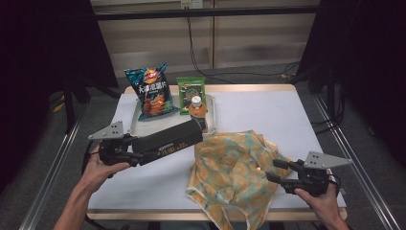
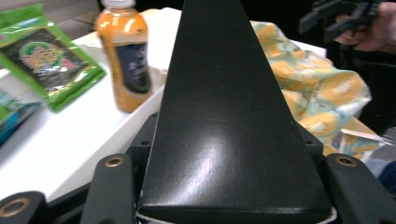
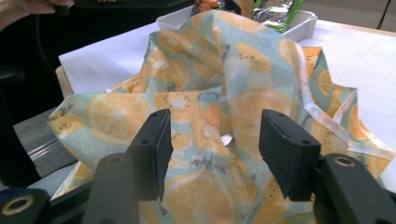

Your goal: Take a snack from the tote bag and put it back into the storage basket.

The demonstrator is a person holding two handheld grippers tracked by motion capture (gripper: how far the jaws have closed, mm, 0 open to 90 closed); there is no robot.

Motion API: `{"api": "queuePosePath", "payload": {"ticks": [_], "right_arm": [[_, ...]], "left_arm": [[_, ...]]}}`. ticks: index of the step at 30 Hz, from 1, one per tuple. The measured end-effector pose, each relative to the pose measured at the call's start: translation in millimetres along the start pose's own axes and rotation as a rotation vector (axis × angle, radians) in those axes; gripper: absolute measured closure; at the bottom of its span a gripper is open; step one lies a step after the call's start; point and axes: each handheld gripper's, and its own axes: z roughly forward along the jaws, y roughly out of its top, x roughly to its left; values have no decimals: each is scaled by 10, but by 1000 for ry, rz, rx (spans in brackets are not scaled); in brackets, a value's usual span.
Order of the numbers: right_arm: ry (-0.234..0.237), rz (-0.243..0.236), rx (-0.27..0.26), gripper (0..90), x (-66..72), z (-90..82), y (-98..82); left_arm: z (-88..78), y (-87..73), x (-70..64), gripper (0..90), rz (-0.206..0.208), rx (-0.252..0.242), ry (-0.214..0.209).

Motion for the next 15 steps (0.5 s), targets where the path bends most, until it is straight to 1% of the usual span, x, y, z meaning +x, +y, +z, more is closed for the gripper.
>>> {"api": "queuePosePath", "payload": {"ticks": [1, 2, 3, 4, 5, 6, 7, 8, 11, 12, 13, 14, 15], "right_arm": [[0, 1, 1, 428, 1, 5, -3], [0, 3, 1, 418, -2, 7, -5], [2, 3, -1, 408, -6, 7, -3], [1, 1, -8, 399, -11, 5, 1], [-3, 3, -13, 394, -15, 2, 5], [-4, 3, -21, 388, -17, 0, 7], [-5, 3, -28, 380, -18, -5, 6], [-6, 1, -26, 378, -17, -7, 5], [-7, 0, -32, 366, -5, -21, 2], [-15, -2, -33, 365, 2, -29, 2], [-13, -1, -37, 363, 4, -38, 0], [-14, 4, -37, 362, 7, -44, 2], [-15, 3, -39, 360, 6, -44, 4]], "left_arm": [[-25, 1, 36, 438, 5, 2, 3], [-37, 0, 61, 438, -7, -10, 6], [-57, 3, 98, 439, -3, -6, 12], [-70, 5, 127, 438, -9, -5, 17], [-78, 7, 151, 438, -12, -1, 26], [-94, 12, 198, 438, -12, 15, 48], [-104, 10, 222, 438, -18, 20, 50], [-116, 1, 260, 438, -35, 10, 55], [-147, -4, 340, 438, -30, 12, 73], [-159, 4, 373, 438, -22, 13, 76], [-161, 11, 392, 438, -26, 4, 75], [-165, 17, 409, 438, -20, 4, 69], [-164, 18, 446, 437, -22, -3, 56]]}}
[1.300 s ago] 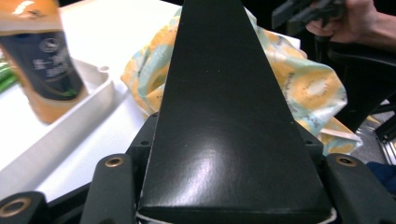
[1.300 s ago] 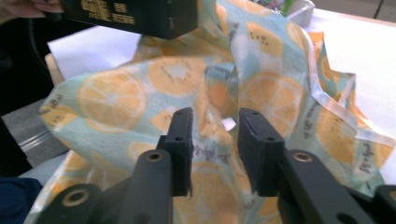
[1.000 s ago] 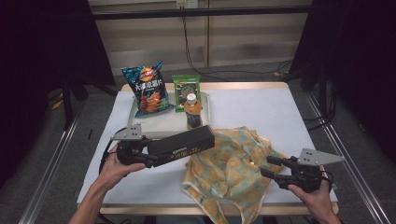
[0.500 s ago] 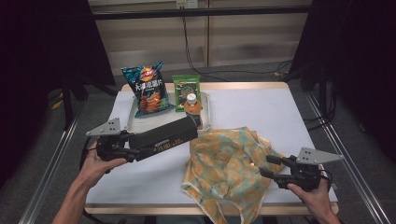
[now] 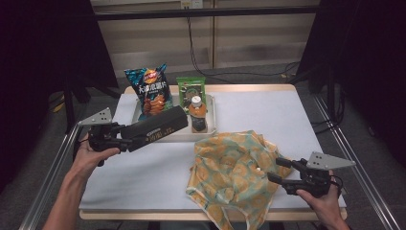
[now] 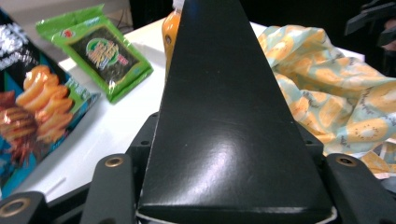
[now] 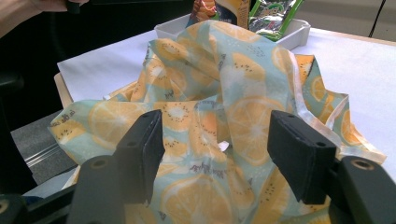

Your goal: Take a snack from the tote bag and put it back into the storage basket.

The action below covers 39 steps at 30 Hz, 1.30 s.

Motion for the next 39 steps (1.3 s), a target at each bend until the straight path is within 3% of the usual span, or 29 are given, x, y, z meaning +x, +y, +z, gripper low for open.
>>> {"api": "queuePosePath", "payload": {"ticks": [6, 10, 20, 29, 34, 39], "right_arm": [[-8, 6, -1, 357, -12, 7, 6], [-4, 6, 4, 354, -13, 19, -4], [-2, 4, -1, 349, -13, 4, -9], [5, 8, 9, 345, -17, 23, -22], [1, 12, 8, 342, -41, 30, -12], [1, 13, 14, 342, -49, 43, -19]], "left_arm": [[76, -3, 151, 438, 4, 35, 30], [107, -18, 239, 439, -18, 38, 61], [135, 30, 378, 439, -2, 50, 65], [225, -19, 538, 440, -20, 67, 50], [292, -71, 672, 439, -48, 80, 65], [384, -106, 770, 439, -42, 102, 60]]}}
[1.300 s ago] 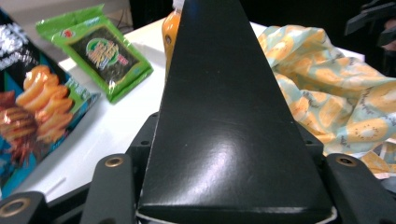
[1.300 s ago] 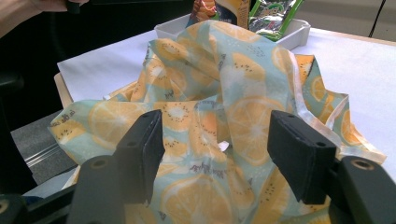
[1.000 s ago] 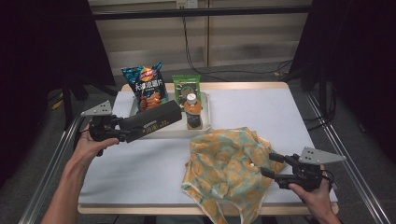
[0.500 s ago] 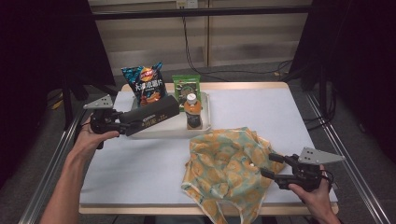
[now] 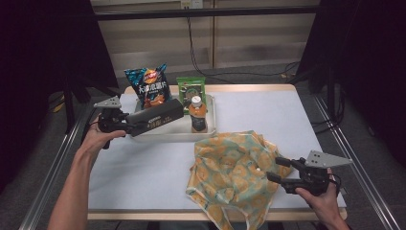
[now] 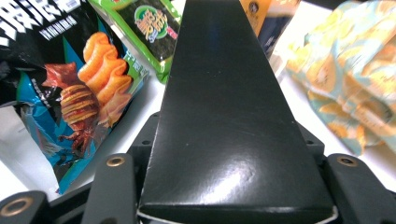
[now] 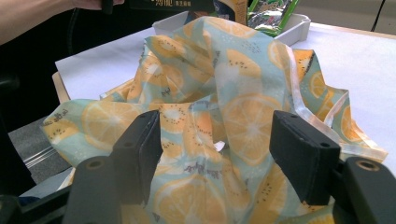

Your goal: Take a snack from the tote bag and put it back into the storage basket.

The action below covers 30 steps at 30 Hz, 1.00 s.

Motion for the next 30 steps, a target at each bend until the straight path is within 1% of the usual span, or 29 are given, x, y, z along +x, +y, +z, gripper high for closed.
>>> {"api": "queuePosePath", "payload": {"ticks": [2, 3, 4, 5, 6, 7, 8, 9, 11, 12, 13, 15, 16, 18, 19, 20, 21, 22, 23, 24, 25, 26, 27, 28, 29, 30], "right_arm": [[1, 2, 1, 342, -6, 1, -3], [2, 3, 1, 342, -6, 0, -4], [2, 2, 1, 342, -5, 0, -4], [3, 2, 0, 341, -2, 0, -4], [2, 1, -2, 341, 0, -1, -6], [4, 3, 0, 341, 0, -1, -9], [5, 1, 3, 341, -2, 0, -12], [6, 0, 5, 340, -6, 2, -16], [8, 1, 7, 339, -8, -2, -23], [11, 3, 7, 339, -11, -4, -29], [11, 8, 8, 339, -13, -6, -36], [11, 9, 10, 339, -21, -6, -44], [11, 9, 11, 339, -22, -6, -43], [16, 7, 9, 341, -19, -11, -39], [11, 7, 9, 341, -14, -15, -38], [11, 8, 8, 341, -13, -16, -41], [12, 8, 8, 341, -13, -16, -43], [13, 11, 7, 343, -12, -17, -47], [13, 9, 8, 343, -13, -17, -49], [15, 12, 9, 343, -15, -17, -51], [16, 13, 9, 343, -15, -17, -52], [17, 12, 14, 348, -13, -17, -54], [17, 4, 16, 349, -9, -15, -57], [21, 9, 16, 350, 1, -12, -61], [25, 8, 20, 351, 7, -8, -65], [29, 1, 23, 351, 9, -1, -69]], "left_arm": [[41, -8, 32, 438, -9, -3, 2], [49, -7, 49, 438, -3, -1, 5], [67, -4, 71, 439, -8, -8, 4], [85, 1, 81, 439, -5, -9, 0], [105, 0, 86, 439, 1, -8, 7], [133, -7, 91, 438, 4, -6, 5], [156, -11, 96, 438, 14, 11, 11], [184, -22, 97, 438, 12, 22, 13], [230, -44, 118, 438, 20, 39, 9], [253, -52, 124, 439, 12, 40, 3], [273, -52, 129, 439, 20, 50, 6], [321, -55, 137, 439, 5, 53, 9], [333, -59, 159, 439, 14, 56, 5], [359, -82, 186, 439, -8, 45, -3], [373, -89, 204, 438, -3, 59, 2], [383, -98, 210, 438, -12, 62, 1], [391, -112, 226, 438, -19, 76, -3], [395, -120, 244, 438, -13, 83, 0], [395, -127, 254, 437, -17, 92, 12], [397, -135, 269, 437, -24, 85, 0], [394, -142, 286, 436, -23, 88, -3], [405, -150, 291, 435, -37, 87, -9], [417, -160, 306, 436, -25, 92, -6], [420, -167, 316, 435, -30, 93, -8], [425, -174, 324, 435, -39, 86, -7], [433, -186, 331, 434, -40, 85, -8]]}}
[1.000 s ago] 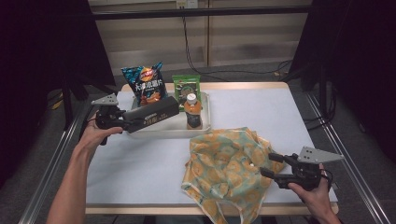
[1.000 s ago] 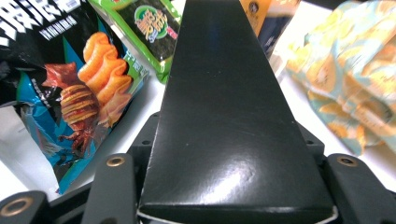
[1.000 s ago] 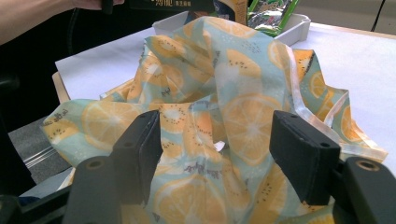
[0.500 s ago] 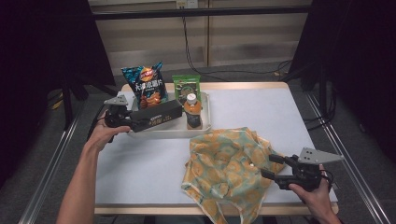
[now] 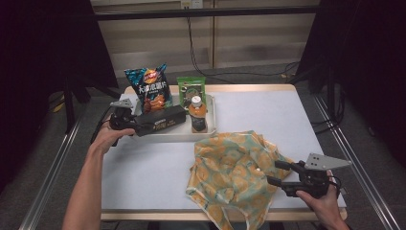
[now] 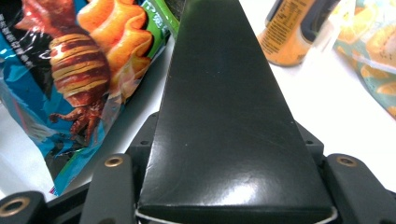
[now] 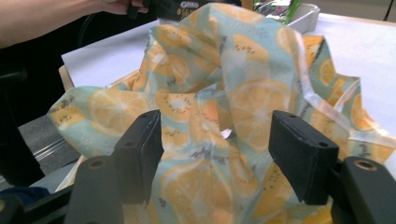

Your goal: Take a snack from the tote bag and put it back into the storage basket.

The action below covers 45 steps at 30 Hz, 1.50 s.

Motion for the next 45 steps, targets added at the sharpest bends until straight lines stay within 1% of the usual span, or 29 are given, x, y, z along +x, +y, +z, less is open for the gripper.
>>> {"api": "queuePosePath", "payload": {"ticks": [1, 2, 4, 5, 6, 8, 11, 12, 14, 15, 16, 17, 18, 19, 20, 23, 24, 25, 27, 28, 29, 32, 33, 34, 35, 37, 41, 44, 45], "right_arm": [[0, 2, -1, 351, 6, 1, 1], [2, -2, -5, 351, 2, 0, 7], [-14, -1, -15, 350, 2, -18, 16], [-16, -1, -17, 350, -2, -25, 21], [-16, -1, -18, 347, -5, -25, 19], [-16, 8, -14, 347, -4, -25, 11], [-17, 8, -14, 347, -4, -25, 10], [-20, 7, -12, 347, -4, -22, 11], [-18, 3, -9, 346, -10, -10, 11], [-17, 4, -9, 346, -11, -8, 11], [-15, 1, -10, 346, -14, -4, 11], [-15, 1, -9, 346, -15, -2, 9], [-16, 3, -6, 346, -15, -3, 8], [-16, 3, -6, 345, -16, -3, 8], [-16, 1, -5, 345, -17, -4, 7], [-13, 1, -4, 345, -19, 3, 5], [-12, 2, -4, 345, -18, 6, 6], [-8, 5, -2, 345, -12, 6, 7], [-7, 2, 0, 344, -8, 9, 5], [-5, 0, -1, 344, -8, 12, 5], [-10, 1, 1, 343, -6, 10, 5], [-8, 2, 3, 343, -12, 11, 2], [-7, 3, 3, 343, -14, 12, 2], [-7, 1, 3, 343, -13, 14, 4], [-7, 2, 3, 343, -9, 15, 5], [-7, -1, 5, 343, -8, 22, 3], [-5, 1, 9, 343, -10, 26, 1], [-3, -2, 11, 342, -6, 25, 0], [-3, 0, 11, 341, -7, 25, 1]], "left_arm": [[2, -10, 9, 433, -1, 1, -7], [0, -21, 3, 432, -6, 2, -4], [-9, -38, 15, 429, -15, -6, -1], [-7, -45, 12, 425, -27, -11, 3], [-8, -53, 11, 425, -29, -16, 1], [-14, -51, 23, 424, -28, -10, 15], [-6, -52, 36, 419, -34, -14, 20], [-3, -51, 41, 419, -29, -9, 19], [-2, -50, 58, 416, -37, -8, 15], [-3, -51, 63, 412, -46, -4, 28], [-7, -53, 78, 405, -46, -4, 29], [-6, -55, 75, 396, -61, -8, 32], [-7, -57, 77, 398, -62, -9, 20], [-4, -56, 78, 400, -58, -1, 22], [-6, -49, 76, 397, -58, 0, 41], [10, -45, 70, 373, -77, -4, 50], [9, -42, 66, 364, -87, -10, 66], [5, -40, 74, 350, -87, -5, 73], [17, -36, 69, 338, -101, -9, 80], [21, -31, 63, 323, -102, -8, 92], [19, -29, 62, 317, -90, -3, 100], [28, -31, 71, 306, -112, -7, 102], [37, -35, 70, 300, -119, -11, 86], [41, -35, 64, 290, -111, -6, 89], [41, -35, 57, 280, -110, -3, 104], [43, -42, 60, 248, -117, 1, 106], [90, -57, 54, 225, -127, 14, 99], [87, -45, 42, 227, -139, -10, 98], [80, -35, 30, 227, -127, -15, 110]]}}
